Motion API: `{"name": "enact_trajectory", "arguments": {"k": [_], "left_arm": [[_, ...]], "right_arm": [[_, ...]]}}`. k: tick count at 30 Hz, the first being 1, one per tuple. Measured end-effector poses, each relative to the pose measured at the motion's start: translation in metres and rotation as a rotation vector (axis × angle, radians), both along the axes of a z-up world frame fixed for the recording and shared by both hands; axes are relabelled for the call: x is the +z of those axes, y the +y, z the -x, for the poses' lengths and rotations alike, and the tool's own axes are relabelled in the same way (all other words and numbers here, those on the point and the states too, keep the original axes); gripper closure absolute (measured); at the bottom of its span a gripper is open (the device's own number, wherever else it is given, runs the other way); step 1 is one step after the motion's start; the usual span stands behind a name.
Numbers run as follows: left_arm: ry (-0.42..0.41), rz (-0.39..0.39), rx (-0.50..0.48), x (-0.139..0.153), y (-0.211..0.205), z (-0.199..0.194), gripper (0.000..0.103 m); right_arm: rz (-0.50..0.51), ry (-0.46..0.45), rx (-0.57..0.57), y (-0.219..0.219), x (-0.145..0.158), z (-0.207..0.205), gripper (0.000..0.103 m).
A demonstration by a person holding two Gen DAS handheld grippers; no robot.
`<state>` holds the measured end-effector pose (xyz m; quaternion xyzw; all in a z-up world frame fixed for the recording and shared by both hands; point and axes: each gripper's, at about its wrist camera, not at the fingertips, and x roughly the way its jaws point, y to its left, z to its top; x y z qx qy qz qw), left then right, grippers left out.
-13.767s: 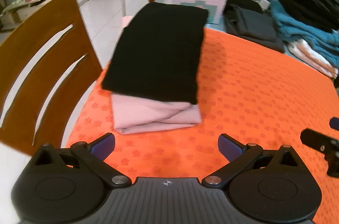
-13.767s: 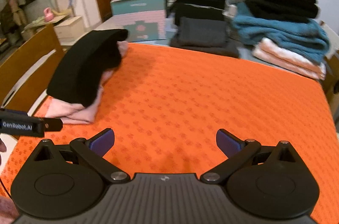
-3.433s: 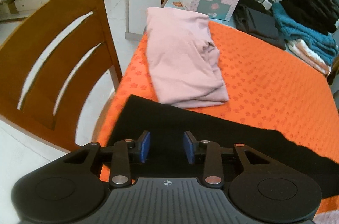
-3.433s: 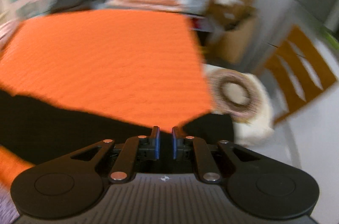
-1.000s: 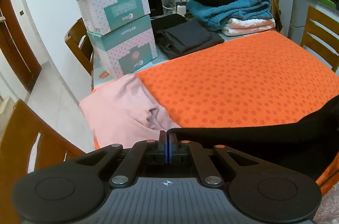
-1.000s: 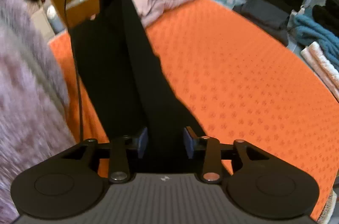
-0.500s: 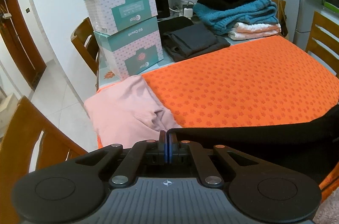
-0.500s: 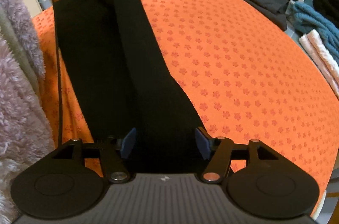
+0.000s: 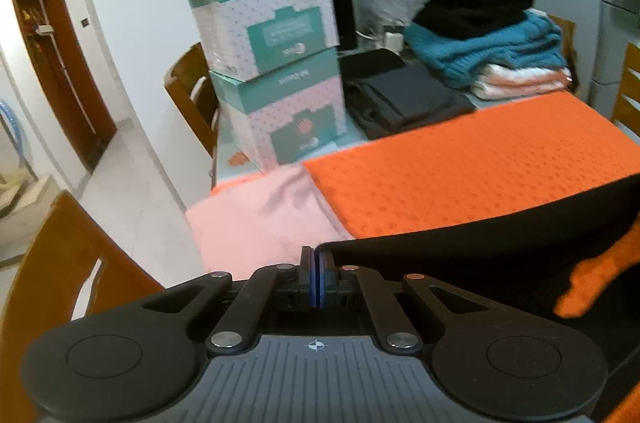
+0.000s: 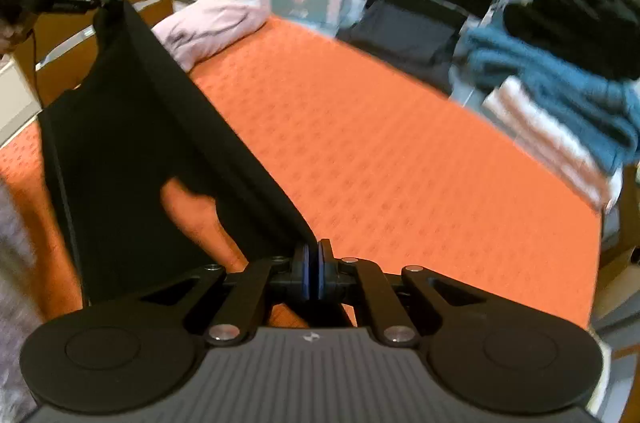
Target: Fold clothes
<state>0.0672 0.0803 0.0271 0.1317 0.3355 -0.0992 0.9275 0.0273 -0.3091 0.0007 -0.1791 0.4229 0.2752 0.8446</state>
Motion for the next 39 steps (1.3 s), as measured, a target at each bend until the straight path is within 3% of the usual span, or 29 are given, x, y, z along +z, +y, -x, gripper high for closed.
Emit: {"name": "enact_trajectory", "arguments": {"k": [6, 11, 14, 16, 18, 27, 39], "left_arm": [[0.038, -0.031, 0.050, -0.030, 0.000, -0.038, 0.099], [0.066, -0.044, 0.069, -0.048, -0.003, -0.050, 0.095], [0.073, -0.028, 0.107, -0.054, 0.002, -0.056, 0.086], [0.080, 0.002, 0.132, -0.052, 0.008, -0.058, 0.079], [0.085, 0.033, 0.156, -0.048, 0.014, -0.060, 0.076], [0.113, 0.084, 0.182, -0.012, 0.013, -0.040, 0.069], [0.186, 0.097, 0.119, 0.002, -0.018, 0.020, 0.064]], "right_arm": [[0.085, 0.030, 0.047, 0.017, -0.025, -0.069, 0.098], [0.139, 0.064, 0.051, 0.030, -0.052, -0.095, 0.097], [0.151, 0.071, 0.043, 0.034, -0.061, -0.100, 0.088], [0.152, 0.064, 0.026, 0.033, -0.062, -0.100, 0.076], [0.140, 0.050, 0.007, 0.031, -0.056, -0.098, 0.065], [0.038, -0.004, -0.149, 0.004, -0.005, -0.066, 0.049], [0.013, 0.007, -0.381, -0.055, 0.020, 0.020, 0.048]]}}
